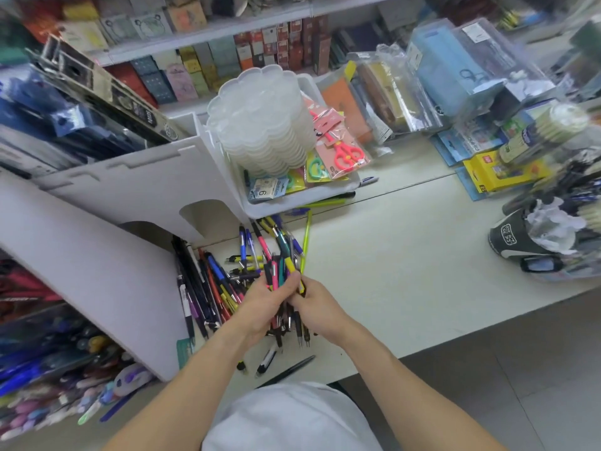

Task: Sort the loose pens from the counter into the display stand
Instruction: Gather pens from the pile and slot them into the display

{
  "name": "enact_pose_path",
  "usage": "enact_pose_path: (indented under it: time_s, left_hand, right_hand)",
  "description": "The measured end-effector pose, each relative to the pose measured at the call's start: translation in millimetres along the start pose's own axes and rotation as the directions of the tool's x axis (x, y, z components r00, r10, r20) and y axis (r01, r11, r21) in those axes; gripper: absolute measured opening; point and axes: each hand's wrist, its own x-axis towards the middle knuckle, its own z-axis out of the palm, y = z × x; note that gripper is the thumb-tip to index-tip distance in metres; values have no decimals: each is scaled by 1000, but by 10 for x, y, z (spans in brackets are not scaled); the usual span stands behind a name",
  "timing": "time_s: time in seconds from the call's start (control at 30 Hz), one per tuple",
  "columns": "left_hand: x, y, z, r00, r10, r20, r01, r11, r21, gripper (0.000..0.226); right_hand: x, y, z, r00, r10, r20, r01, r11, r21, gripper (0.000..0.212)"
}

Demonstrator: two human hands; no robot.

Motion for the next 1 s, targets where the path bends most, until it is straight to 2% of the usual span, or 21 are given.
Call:
enact_pose_path:
  time_s: [0.03,0.1,0.2,0.3,0.4,0.47,0.57,0.63,0.7,0.73,0.87,0.93,1.0]
  left_hand:
    - [-14,-15,-3,1000,-9,-5,9,1000,13,59]
    - [-18,-48,-13,996,-30,-86,32,999,19,45]
    - [9,-62,-27,974,-46,-221,52,998,20,32]
    - [8,-24,-45,966,-103,-238,80,991,-103,30]
    - [26,-21,-54,962,-110,-251,67,982,-174,25]
    - [56,-57,-59,952,-113,-283,42,968,-245,26]
    - [79,-34,-68,942,-93,-322,-10,953,-303,30]
    - [91,14,-86,942,-34,-333,-74,949,-307,19]
    - [96,62,-90,948,21,-316,-124,942,-312,15]
    - [95,69,-76,951,37,-307,-139,939,-315,16]
    - [66,43,-20,952,44,-303,-139,944,-298,20]
    - [51,44,-48,948,38,-315,-133,948,-288,23]
    - [51,54,-111,943,31,-332,-125,955,-268,23]
  right_hand:
    - [-31,2,14,999,16,28,-14,998,-59,25]
    - [-86,-2,25,997,-13,72,29,976,-214,21]
    - [-134,-43,44,986,-96,138,132,950,-282,17]
    - [-139,1,39,988,-72,139,90,987,-130,29]
    - [-138,83,38,999,7,-35,-6,1000,27,45]
    - [-161,94,32,984,105,-141,-90,990,109,38]
    - [-216,119,36,979,154,-136,-139,984,110,33]
    - [-231,150,46,973,189,-130,-148,950,275,27]
    - [-209,165,85,961,253,-108,-169,855,491,22]
    - [-190,179,107,960,260,-104,-172,839,516,20]
    - [-147,213,151,983,166,-79,-124,915,384,25]
    - [-186,179,106,988,153,-5,-138,906,400,37]
    - [-233,142,-3,986,158,50,-166,942,293,44]
